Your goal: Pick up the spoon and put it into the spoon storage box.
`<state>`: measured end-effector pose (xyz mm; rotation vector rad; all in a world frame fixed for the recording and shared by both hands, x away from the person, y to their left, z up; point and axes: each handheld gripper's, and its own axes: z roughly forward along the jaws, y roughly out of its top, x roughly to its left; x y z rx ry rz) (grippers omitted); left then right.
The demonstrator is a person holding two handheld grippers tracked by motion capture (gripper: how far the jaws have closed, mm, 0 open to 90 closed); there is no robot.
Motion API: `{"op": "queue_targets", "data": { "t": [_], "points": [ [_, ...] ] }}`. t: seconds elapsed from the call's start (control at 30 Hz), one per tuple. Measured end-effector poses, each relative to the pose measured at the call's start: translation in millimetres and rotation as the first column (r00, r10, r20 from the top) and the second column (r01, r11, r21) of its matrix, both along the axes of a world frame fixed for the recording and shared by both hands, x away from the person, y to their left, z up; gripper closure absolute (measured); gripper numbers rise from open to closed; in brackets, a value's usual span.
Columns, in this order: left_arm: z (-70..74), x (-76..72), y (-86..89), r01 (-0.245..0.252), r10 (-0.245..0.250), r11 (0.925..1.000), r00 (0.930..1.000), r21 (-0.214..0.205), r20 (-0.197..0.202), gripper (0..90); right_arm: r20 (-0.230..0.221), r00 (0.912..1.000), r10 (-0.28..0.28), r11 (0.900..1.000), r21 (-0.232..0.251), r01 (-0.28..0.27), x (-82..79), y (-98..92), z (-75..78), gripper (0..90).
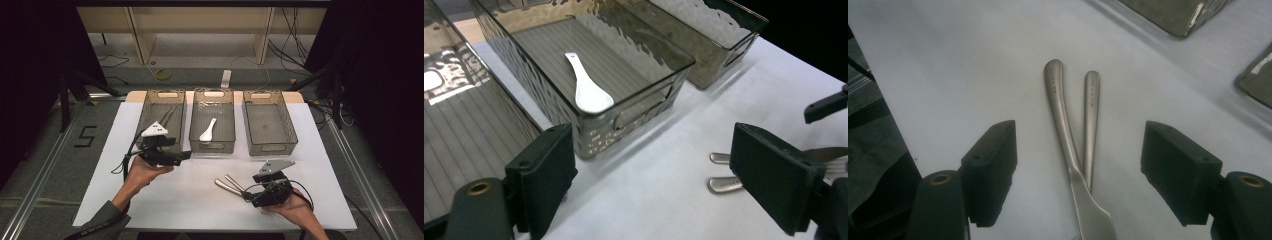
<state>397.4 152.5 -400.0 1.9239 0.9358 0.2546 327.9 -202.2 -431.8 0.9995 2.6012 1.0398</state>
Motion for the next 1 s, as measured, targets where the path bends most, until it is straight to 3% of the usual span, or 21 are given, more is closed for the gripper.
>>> {"op": "queue_targets", "data": {
  "t": [0.3, 0.47, 0.7, 0.83, 1.0],
  "points": [
    [-5.5, -11.6, 4.3, 0.003, -0.002, 0.9998, 0.9994, -0.021, 0.035, 17.8, -0.020, 0.9995, 0.026, 0.9991, -0.032, -0.027, 7.8, 8.8, -1.0, 32.0],
    [-6.7, -16.2, 7.1, 0.000, 0.000, 1.0000, 0.9981, 0.000, 0.061, 17.8, -0.024, 0.9987, 0.046, 0.9976, -0.050, -0.047, 10.3, 12.4, -1.3, 32.2],
    [-9.4, -21.3, 15.8, -0.011, 0.011, 0.9999, 0.9976, -0.007, 0.069, 17.8, -0.021, 0.9952, 0.096, 0.9922, -0.078, -0.097, 16.9, 20.4, 0.1, 32.1],
    [-9.6, -22.8, 18.0, -0.015, 0.017, 0.9995, 0.9973, -0.027, 0.072, 17.7, -0.041, 0.9921, 0.119, 0.9875, -0.099, -0.122, 21.1, 24.0, -1.6, 32.2],
    [-9.8, -26.5, 19.5, -0.012, 0.013, 0.9997, 0.9964, -0.021, 0.083, 17.1, -0.063, 0.9900, 0.126, 0.9838, -0.120, -0.133, 23.6, 28.6, -3.1, 32.1]
  ]
}}
